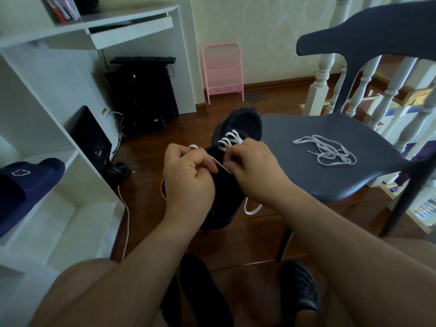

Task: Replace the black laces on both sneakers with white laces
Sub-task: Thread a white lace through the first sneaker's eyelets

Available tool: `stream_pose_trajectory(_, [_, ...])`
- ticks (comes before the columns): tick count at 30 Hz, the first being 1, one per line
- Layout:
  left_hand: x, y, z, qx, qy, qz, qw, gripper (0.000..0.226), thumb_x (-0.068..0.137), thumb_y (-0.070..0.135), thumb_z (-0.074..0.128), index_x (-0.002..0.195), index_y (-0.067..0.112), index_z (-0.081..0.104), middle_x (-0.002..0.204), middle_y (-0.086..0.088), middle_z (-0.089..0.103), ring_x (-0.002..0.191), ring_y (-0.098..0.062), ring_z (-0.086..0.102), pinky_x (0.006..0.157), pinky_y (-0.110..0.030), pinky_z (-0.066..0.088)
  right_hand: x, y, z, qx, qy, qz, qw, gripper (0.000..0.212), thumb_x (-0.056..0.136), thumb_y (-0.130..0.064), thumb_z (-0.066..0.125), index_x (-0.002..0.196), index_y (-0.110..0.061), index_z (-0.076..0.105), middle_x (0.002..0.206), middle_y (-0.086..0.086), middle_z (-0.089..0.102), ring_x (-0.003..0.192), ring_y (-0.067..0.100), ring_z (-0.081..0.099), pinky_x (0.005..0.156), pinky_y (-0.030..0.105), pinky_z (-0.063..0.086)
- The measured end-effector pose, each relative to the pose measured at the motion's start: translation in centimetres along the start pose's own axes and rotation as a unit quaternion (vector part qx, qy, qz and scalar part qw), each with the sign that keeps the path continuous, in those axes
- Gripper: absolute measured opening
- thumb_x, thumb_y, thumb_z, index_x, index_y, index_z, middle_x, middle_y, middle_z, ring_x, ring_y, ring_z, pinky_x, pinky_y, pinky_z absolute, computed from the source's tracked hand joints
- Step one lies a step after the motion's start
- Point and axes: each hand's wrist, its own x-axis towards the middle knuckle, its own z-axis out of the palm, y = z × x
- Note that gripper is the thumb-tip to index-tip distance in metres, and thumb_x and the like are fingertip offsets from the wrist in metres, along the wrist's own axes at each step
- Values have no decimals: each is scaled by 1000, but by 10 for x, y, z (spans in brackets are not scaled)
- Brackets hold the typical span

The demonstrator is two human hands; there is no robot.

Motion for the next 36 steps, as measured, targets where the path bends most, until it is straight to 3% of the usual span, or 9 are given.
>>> stream_pose_trajectory(3, [4, 0, -3, 24, -23, -29, 999, 45, 93, -4, 55, 75, 37, 56, 98, 13, 46, 90, -1, 51, 74, -14, 39, -3, -3, -11, 175, 6, 51, 983, 15, 99, -22, 65, 85, -24, 69, 87, -8, 57, 77, 4, 54, 71, 19, 43])
stream_pose_trajectory(5, [4, 2, -2, 20, -37, -45, 998, 36, 98, 5, 61, 89, 39, 52, 99, 12, 50, 90, -2, 54, 77, -20, 45, -2, -9, -23, 284, 40, 72, 955, 17, 102, -16, 61, 87, -21, 68, 80, -5, 63, 67, 3, 54, 67, 23, 46])
stream_pose_trajectory(8, [3, 4, -1, -29, -43, -105, 993, 37, 98, 11, 68, 113, 40, 50, 97, 11, 59, 94, -6, 61, 88, -35, 57, 2, -10, -47, 414, 56, 77, 905, 17, 105, -10, 54, 93, -15, 65, 85, 3, 70, 73, 8, 61, 68, 21, 50])
stream_pose_trajectory(12, [6, 2, -4, -73, -55, -153, 984, 39, 98, 21, 72, 127, 43, 58, 100, 13, 68, 93, -4, 68, 89, -35, 60, -3, -5, -41, 304, 16, 77, 949, 11, 98, -17, 69, 89, -22, 73, 79, -5, 72, 68, 3, 64, 65, 17, 51])
stream_pose_trajectory(18, [10, 2, -3, -217, -81, -310, 922, 19, 100, 15, 69, 106, 28, 80, 101, 0, 80, 98, -28, 77, 87, -51, 64, -8, -5, -31, 133, 4, 58, 989, 10, 94, -25, 75, 99, -32, 79, 91, -22, 70, 85, -4, 63, 69, 3, 41])
stream_pose_trajectory(21, [12, 7, -4, -315, -98, -364, 871, 24, 103, 5, 59, 115, 14, 78, 105, -14, 80, 94, -35, 79, 80, -49, 64, -10, -7, -32, 115, 2, 39, 993, 18, 96, -18, 71, 106, -29, 81, 103, -18, 71, 95, -3, 61, 76, 0, 38])
stream_pose_trajectory(24, [13, 8, -4, -356, -126, -379, 845, 26, 105, 4, 53, 119, 9, 75, 107, -18, 79, 94, -35, 79, 75, -43, 63, -9, -8, -33, 132, 2, 47, 990, 20, 97, -18, 70, 106, -31, 81, 100, -23, 70, 90, -4, 64, 71, -1, 44])
stream_pose_trajectory(29, [10, 7, -3, -396, -199, -399, 803, 31, 109, 9, 43, 121, 6, 72, 113, -21, 78, 104, -37, 76, 91, -49, 60, -8, -9, -35, 165, -2, 52, 985, 18, 97, -20, 71, 99, -35, 81, 90, -23, 72, 88, -13, 63, 67, -2, 44])
stream_pose_trajectory(36, [6, 10, 0, -376, -187, -337, 842, 28, 106, 3, 49, 120, 7, 73, 109, -19, 78, 98, -35, 77, 83, -46, 62, -9, -13, -35, 130, -7, 44, 991, 17, 97, -23, 70, 99, -36, 81, 86, -27, 68, 87, -12, 62, 68, -1, 45])
